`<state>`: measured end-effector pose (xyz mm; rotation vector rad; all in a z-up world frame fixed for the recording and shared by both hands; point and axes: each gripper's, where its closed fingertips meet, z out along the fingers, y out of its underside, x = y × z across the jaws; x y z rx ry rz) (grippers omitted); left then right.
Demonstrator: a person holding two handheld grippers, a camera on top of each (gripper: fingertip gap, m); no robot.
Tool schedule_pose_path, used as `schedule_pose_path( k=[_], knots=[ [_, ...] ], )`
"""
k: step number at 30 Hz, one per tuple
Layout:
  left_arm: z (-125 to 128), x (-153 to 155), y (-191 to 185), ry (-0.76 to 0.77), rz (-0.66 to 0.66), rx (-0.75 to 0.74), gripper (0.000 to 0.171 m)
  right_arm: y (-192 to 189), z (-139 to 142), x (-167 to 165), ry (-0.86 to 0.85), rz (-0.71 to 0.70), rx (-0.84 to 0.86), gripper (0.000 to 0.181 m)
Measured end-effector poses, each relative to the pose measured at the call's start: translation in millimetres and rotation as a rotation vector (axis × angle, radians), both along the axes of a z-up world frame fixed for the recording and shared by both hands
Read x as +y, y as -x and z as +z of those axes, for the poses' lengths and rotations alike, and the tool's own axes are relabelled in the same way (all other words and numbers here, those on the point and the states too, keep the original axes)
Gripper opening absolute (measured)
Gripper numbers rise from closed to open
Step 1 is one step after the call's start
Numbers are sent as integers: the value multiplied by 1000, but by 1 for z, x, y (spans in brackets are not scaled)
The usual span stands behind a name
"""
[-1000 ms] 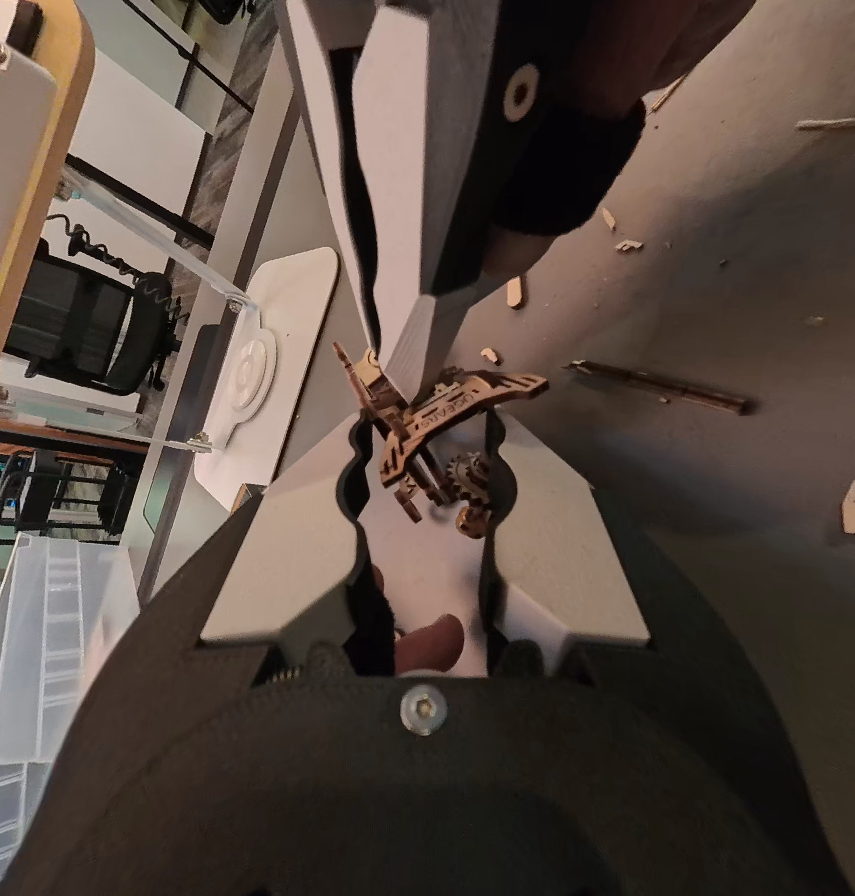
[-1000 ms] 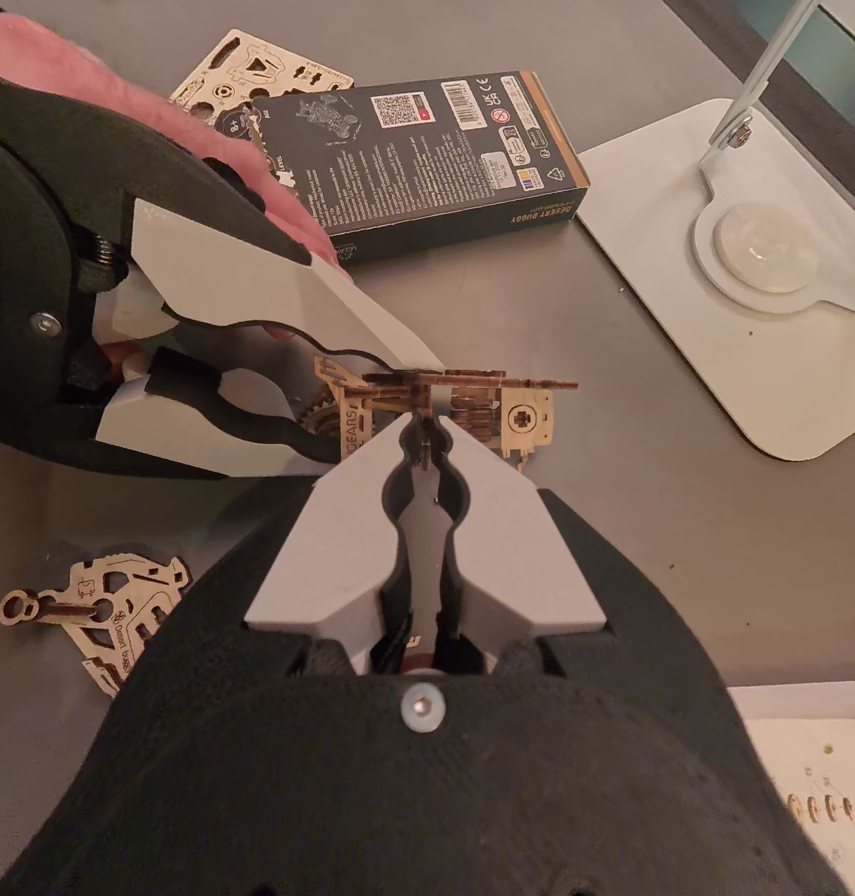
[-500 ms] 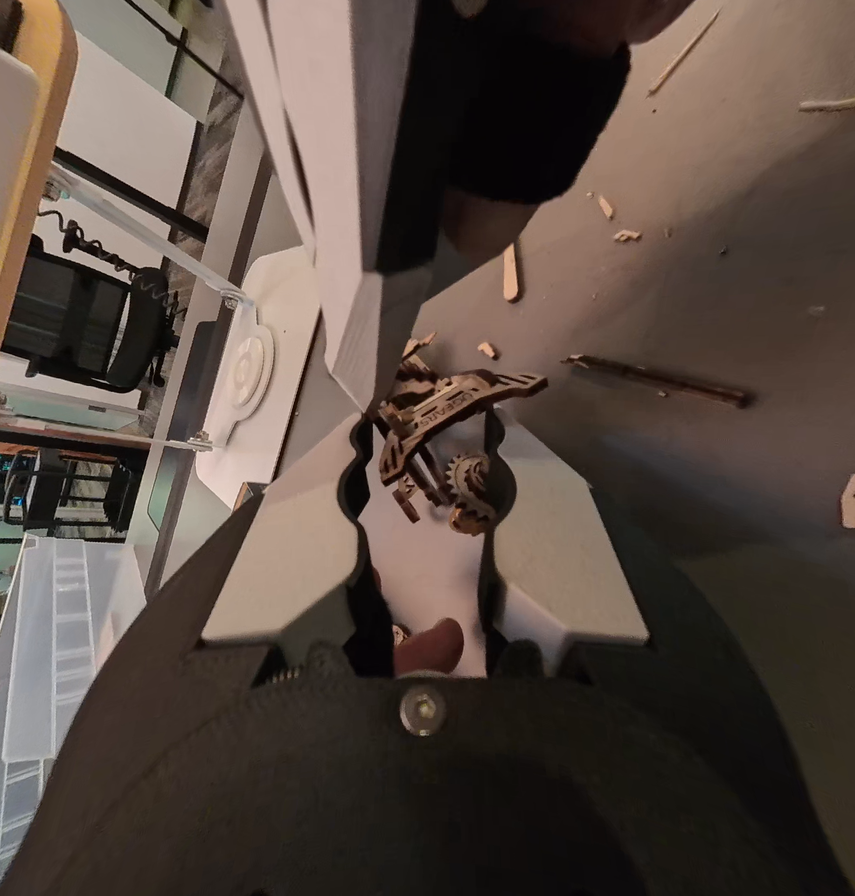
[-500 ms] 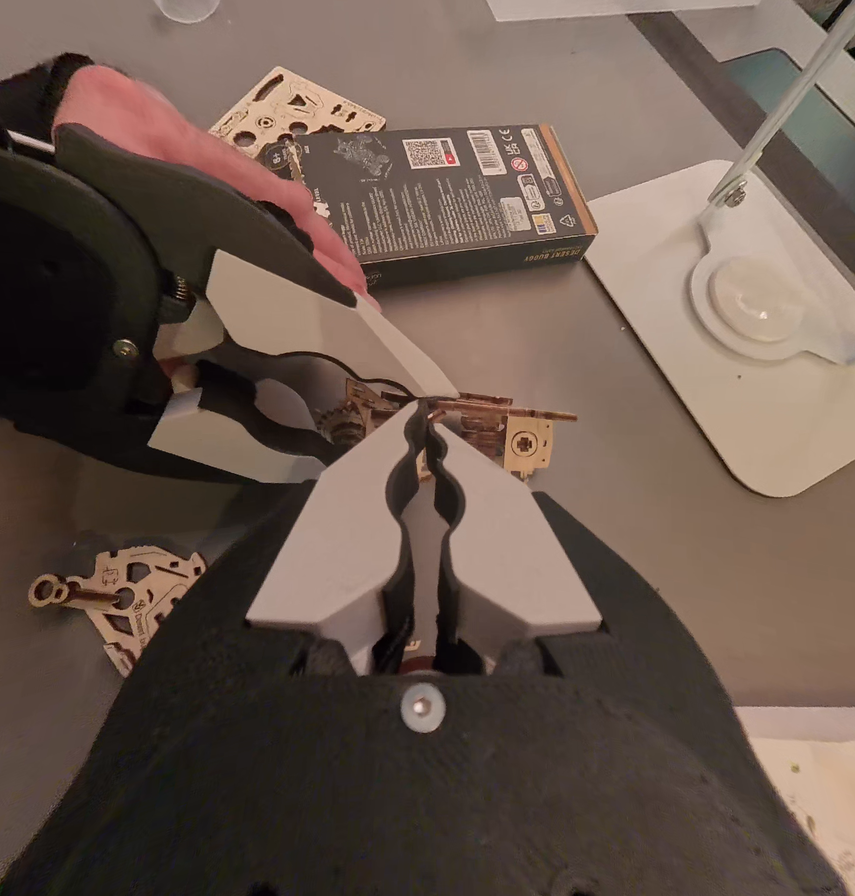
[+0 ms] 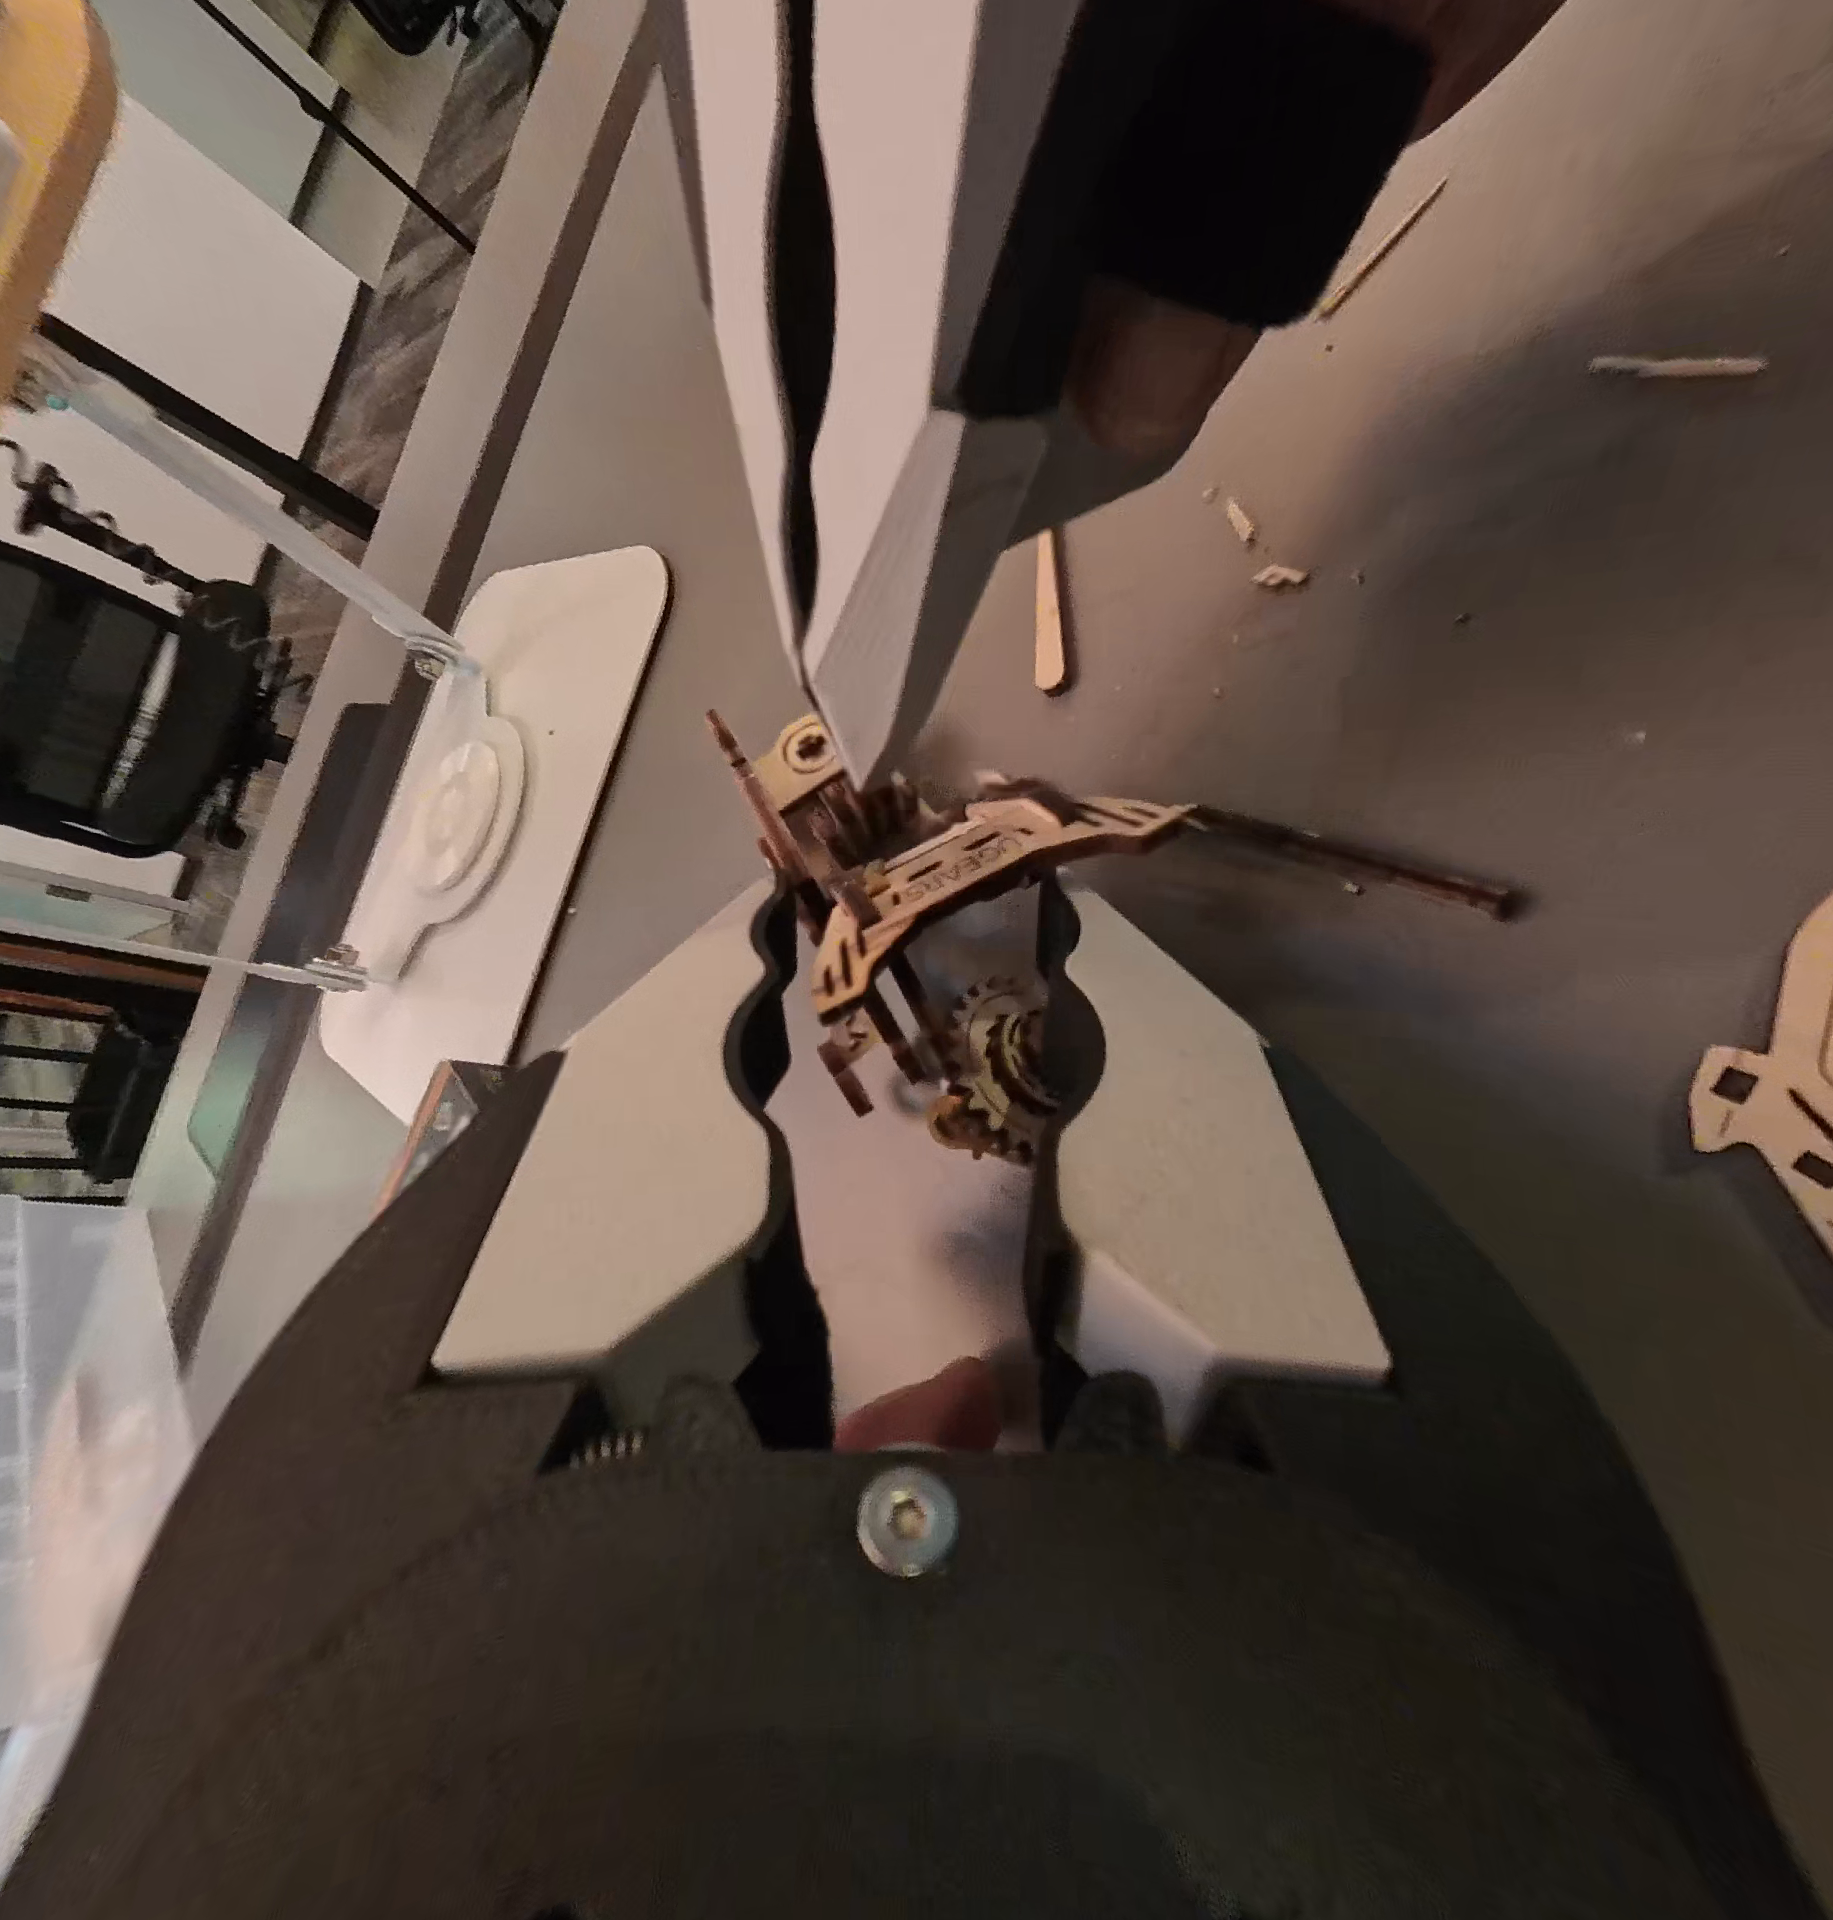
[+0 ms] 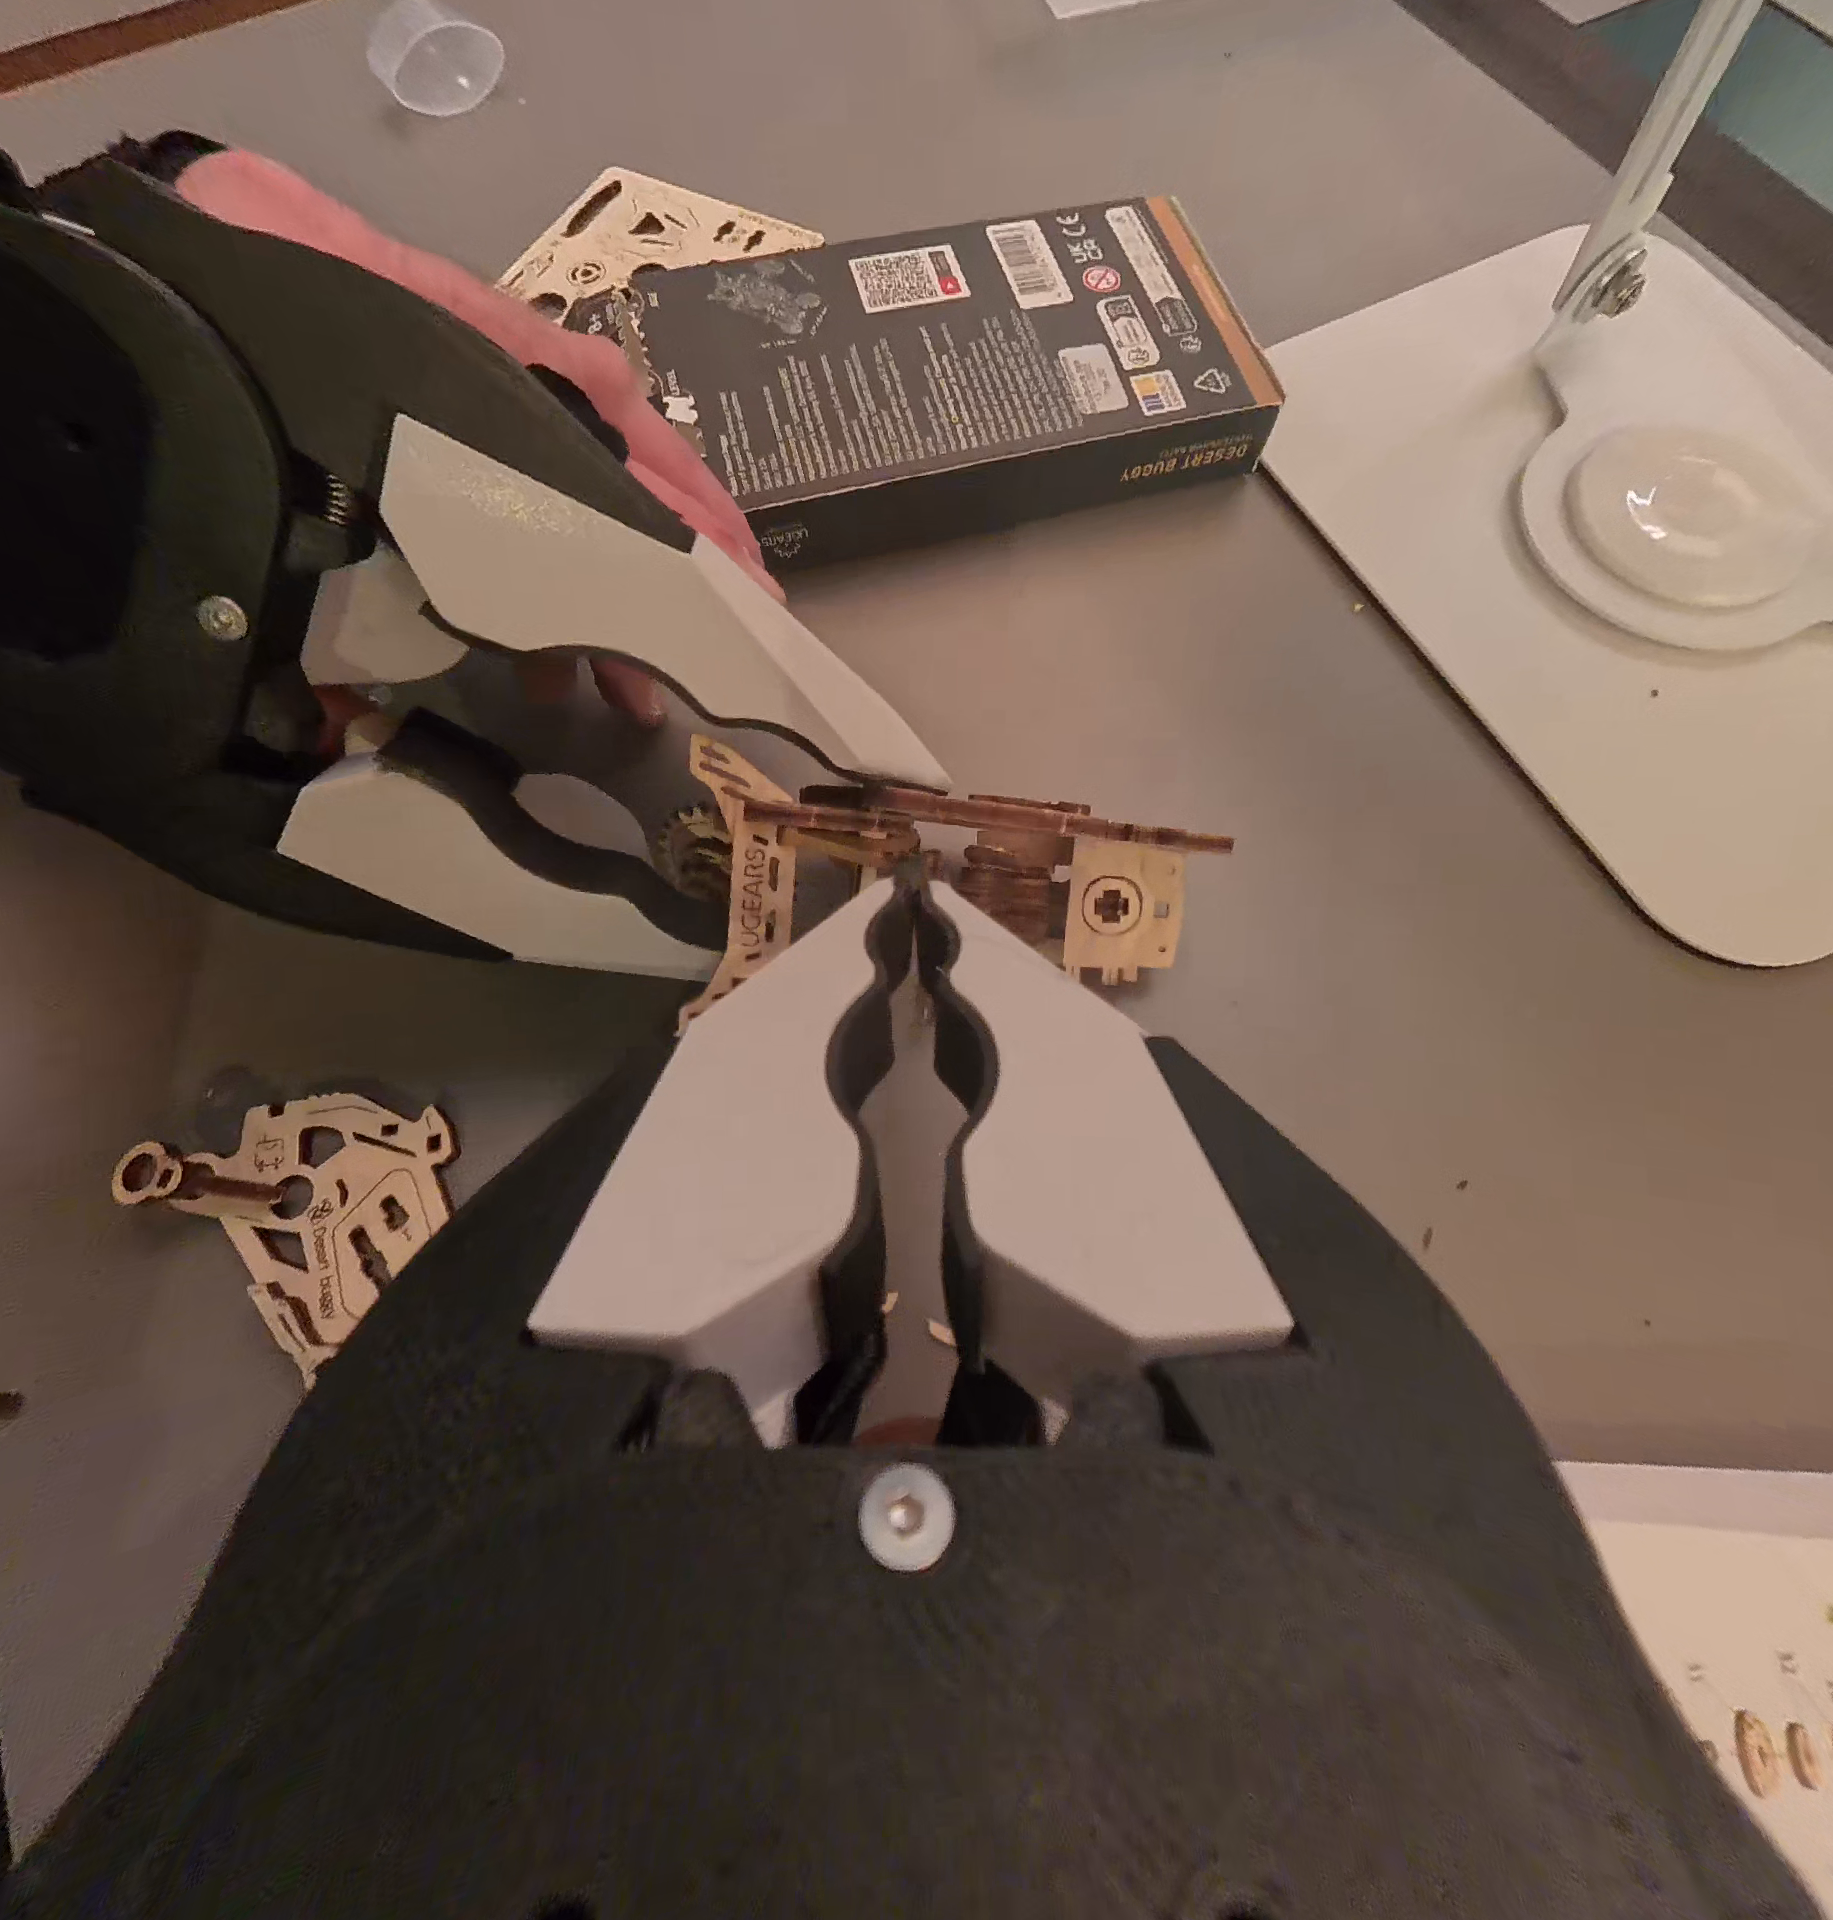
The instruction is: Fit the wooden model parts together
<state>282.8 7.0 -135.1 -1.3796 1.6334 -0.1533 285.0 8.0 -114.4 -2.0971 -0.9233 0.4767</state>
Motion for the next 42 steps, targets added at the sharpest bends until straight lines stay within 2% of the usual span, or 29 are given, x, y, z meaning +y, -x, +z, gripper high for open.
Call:
schedule_pose_path(
  k=[2,7,10,12,17,21,25,28,30,35,37,38,40,42],
  knots=[
    [-2,1,2,23,-1,7,44,-5,1,-1,-3,-8,7,0],
    [3,5,9,109,12,-28,58,-35,3,-10,45,-35,-22,2],
    [7,8,16,173,29,-34,60,-43,0,-23,98,-13,-41,18],
    [8,13,21,161,48,-17,64,-35,-3,-25,75,25,-39,24],
    [27,12,29,170,104,-39,63,-19,-25,-13,44,85,-135,21],
    [45,5,35,166,134,-68,61,-12,-44,-10,79,127,-212,8],
    [58,-10,41,203,172,-130,53,-12,-45,-17,119,127,-220,3],
    [64,-28,42,263,193,-192,43,-15,-20,-27,81,115,-126,3],
    [75,-39,38,319,199,-270,35,-14,13,-38,-19,117,-63,3],
    [112,-80,19,788,132,-586,25,-7,91,-72,-327,102,-62,3],
    [125,-93,12,893,76,-647,20,-2,106,-86,-422,113,-95,3],
    [130,-97,10,911,68,-666,19,1,109,-91,-457,117,-117,3],
    [139,-105,7,963,35,-705,3,5,116,-99,-525,112,-162,3],
    [145,-110,8,979,22,-733,2,5,121,-104,-577,101,-207,3]
  ],
)
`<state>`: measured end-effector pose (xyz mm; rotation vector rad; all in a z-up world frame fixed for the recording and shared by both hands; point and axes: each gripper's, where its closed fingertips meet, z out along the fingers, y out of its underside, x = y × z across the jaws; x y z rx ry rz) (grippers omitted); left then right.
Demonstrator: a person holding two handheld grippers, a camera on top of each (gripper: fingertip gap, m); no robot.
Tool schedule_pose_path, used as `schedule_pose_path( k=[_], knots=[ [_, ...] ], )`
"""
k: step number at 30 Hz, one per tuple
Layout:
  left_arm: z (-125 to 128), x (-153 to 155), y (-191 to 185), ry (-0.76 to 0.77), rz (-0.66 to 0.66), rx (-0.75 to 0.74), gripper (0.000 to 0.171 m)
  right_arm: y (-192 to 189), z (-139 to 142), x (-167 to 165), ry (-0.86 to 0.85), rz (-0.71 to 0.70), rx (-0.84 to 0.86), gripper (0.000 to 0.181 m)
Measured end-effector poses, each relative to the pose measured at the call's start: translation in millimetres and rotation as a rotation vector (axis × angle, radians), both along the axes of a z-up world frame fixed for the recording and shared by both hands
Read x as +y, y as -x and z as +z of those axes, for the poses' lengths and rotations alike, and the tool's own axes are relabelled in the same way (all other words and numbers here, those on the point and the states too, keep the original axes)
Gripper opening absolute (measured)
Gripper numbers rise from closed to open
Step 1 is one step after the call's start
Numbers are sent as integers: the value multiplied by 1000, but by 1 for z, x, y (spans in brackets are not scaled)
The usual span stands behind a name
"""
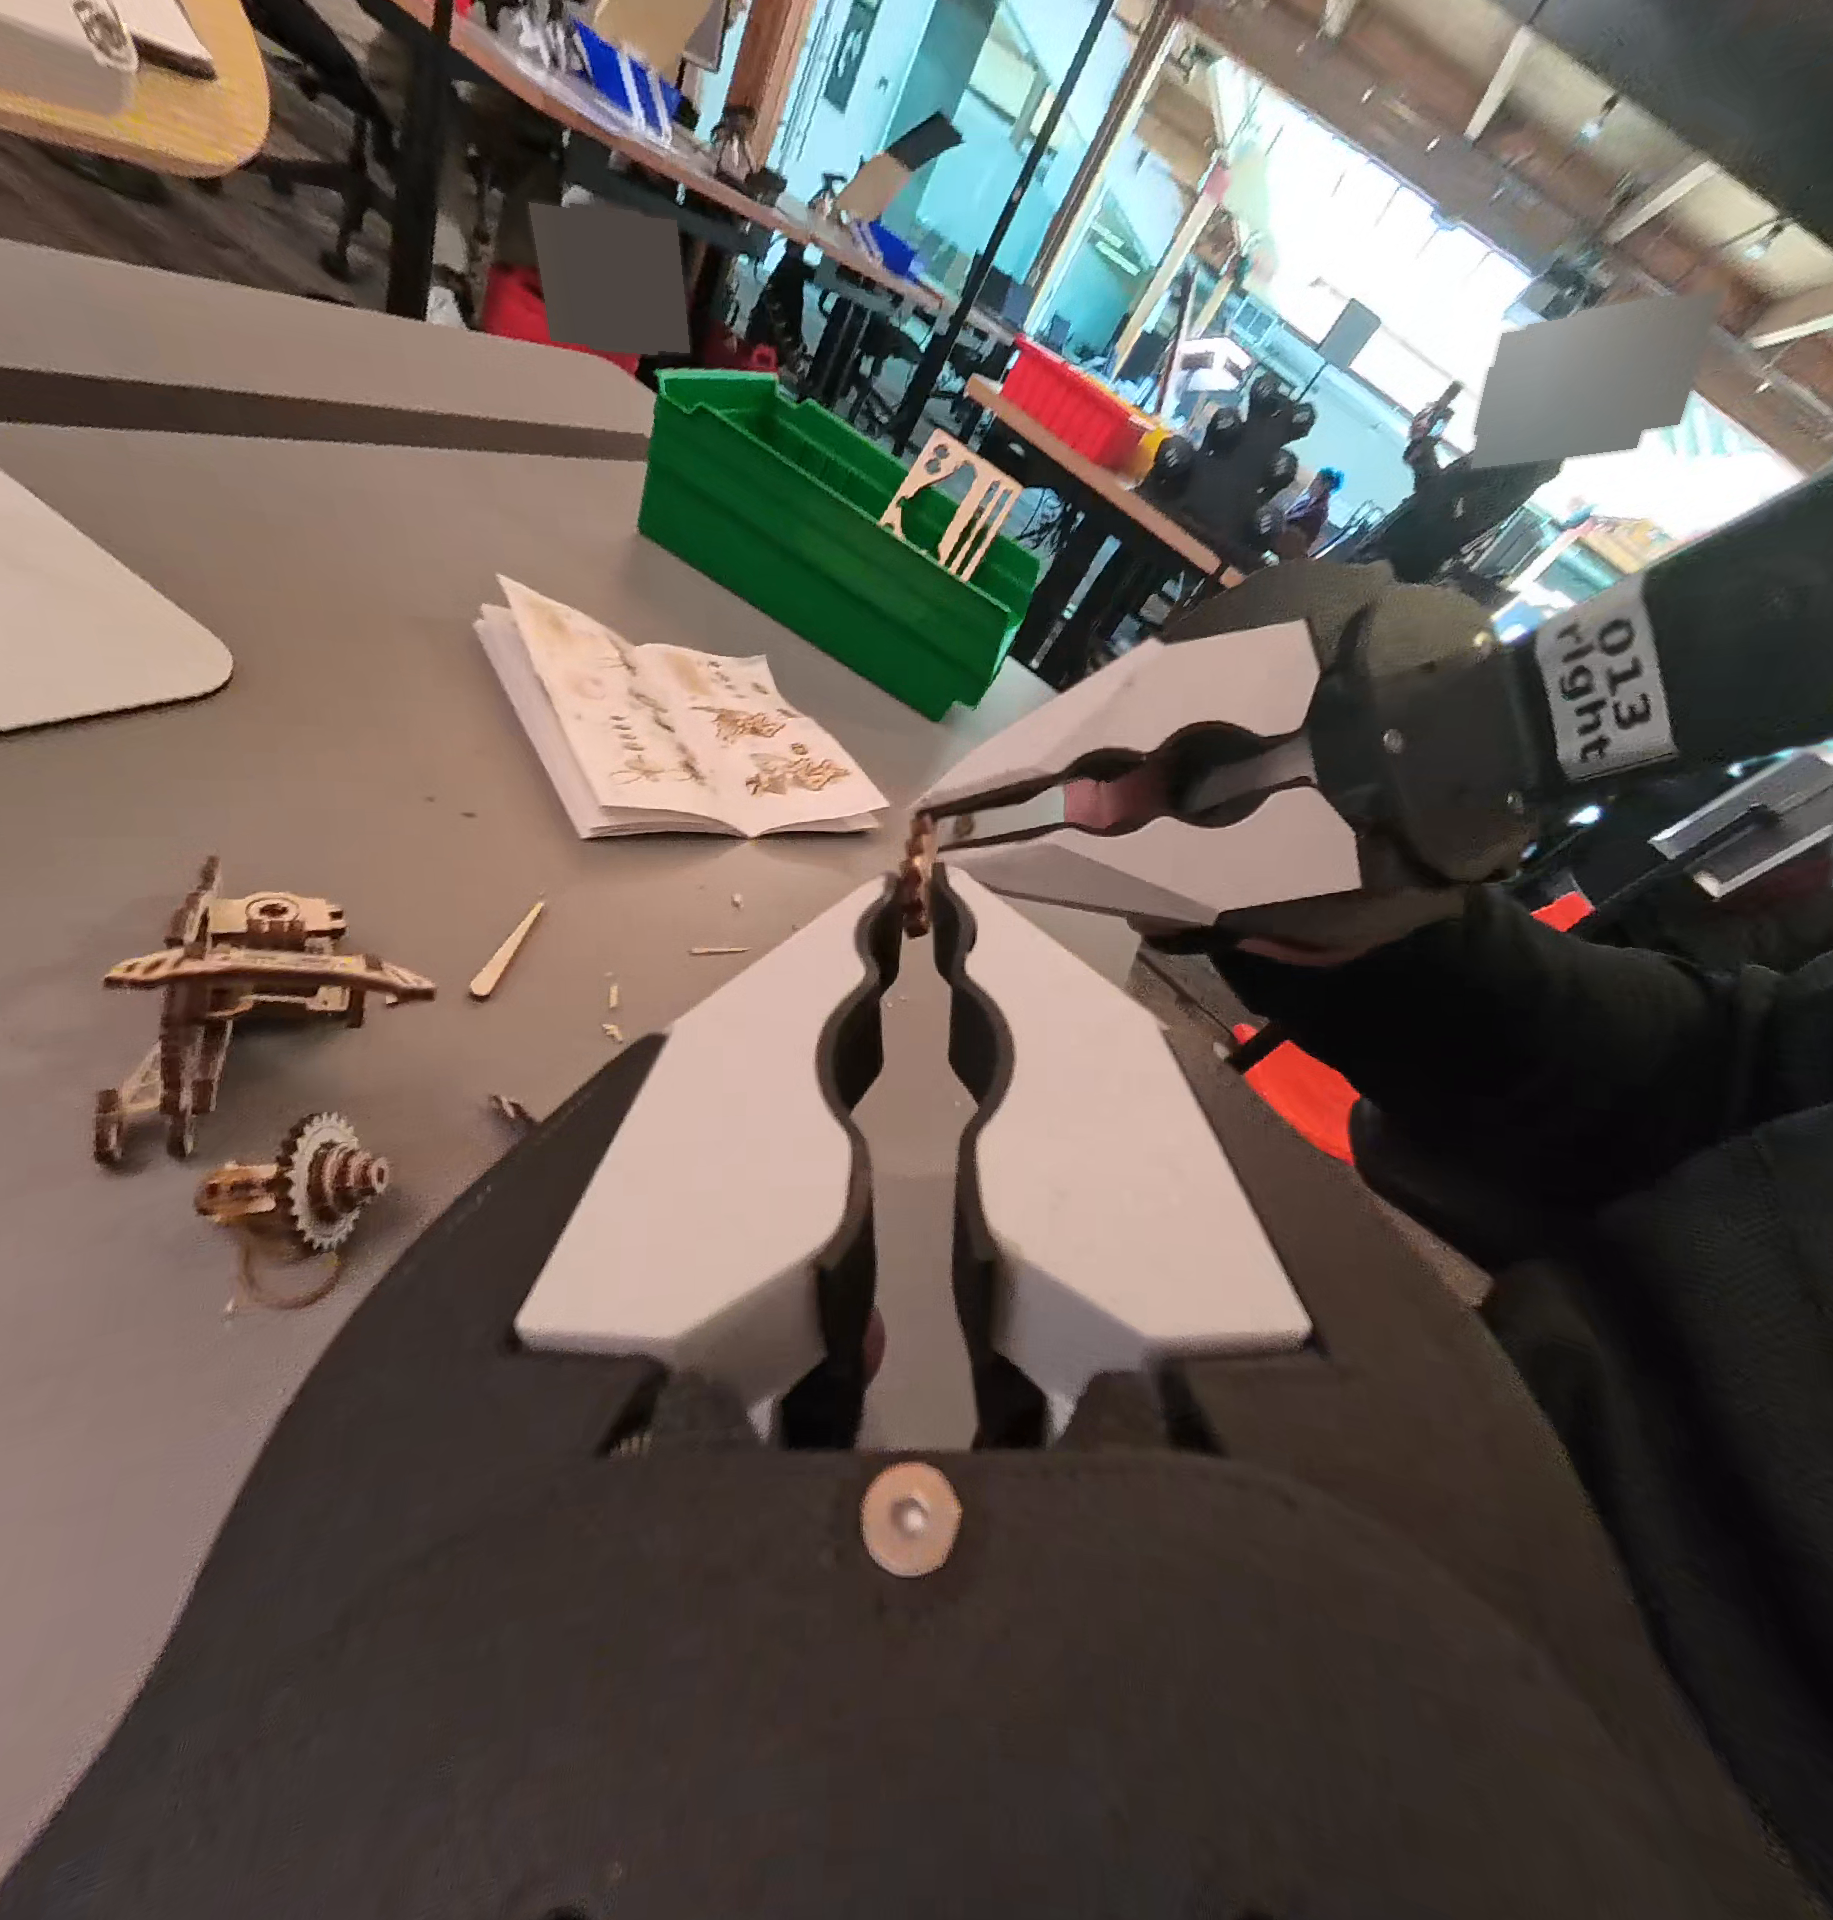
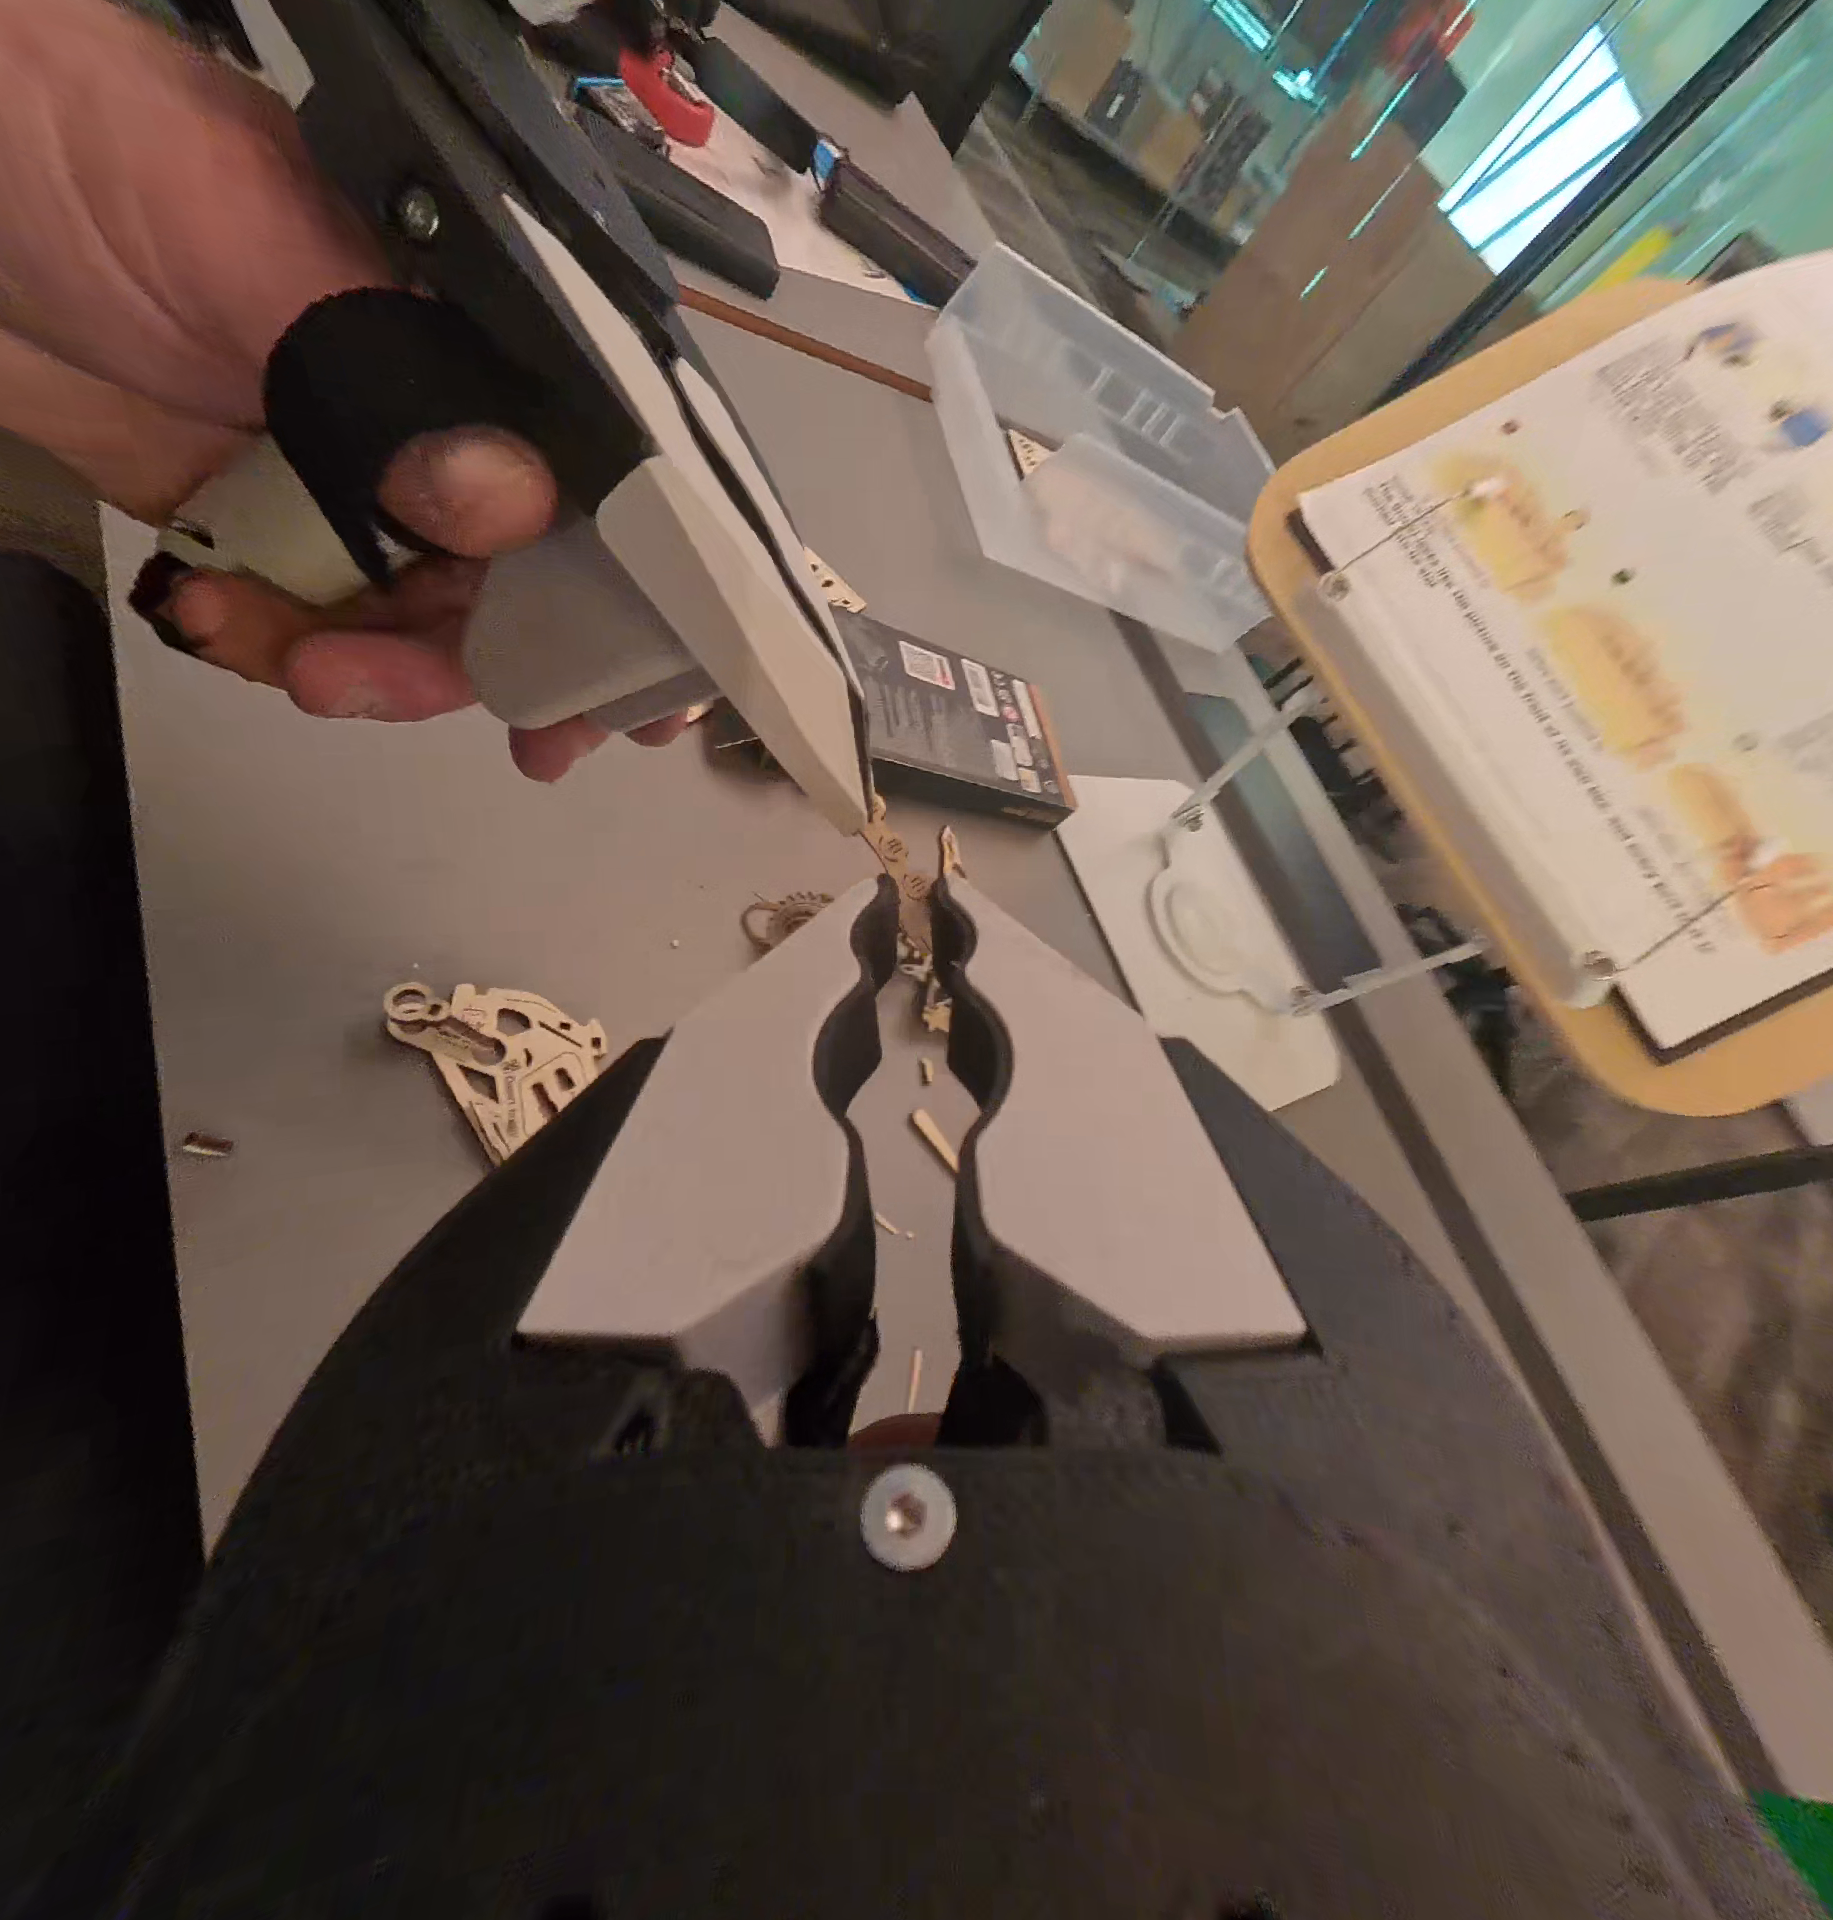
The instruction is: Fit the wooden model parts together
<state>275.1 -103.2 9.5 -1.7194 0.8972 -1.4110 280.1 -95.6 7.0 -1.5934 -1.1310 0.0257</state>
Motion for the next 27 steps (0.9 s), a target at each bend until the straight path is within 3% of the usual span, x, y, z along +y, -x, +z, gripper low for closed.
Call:
schedule_pose_path(
  k=[4,9,13,19,22,27],
  knots=[
    [6,-13,3,-74,-60,18,1,2,10,-14,10,37,58,2],
    [8,-36,5,-457,-208,142,1,11,17,-35,196,175,115,14],
    [18,-54,7,-631,-299,158,1,21,9,-51,294,297,5,10],
    [19,-55,17,-801,-376,245,2,34,10,-58,310,410,-89,0],
    [17,-23,21,-880,-303,305,8,33,9,-37,315,327,-88,0],
    [-20,71,32,-734,-71,399,75,4,-20,29,437,85,48,0]
  ],
)
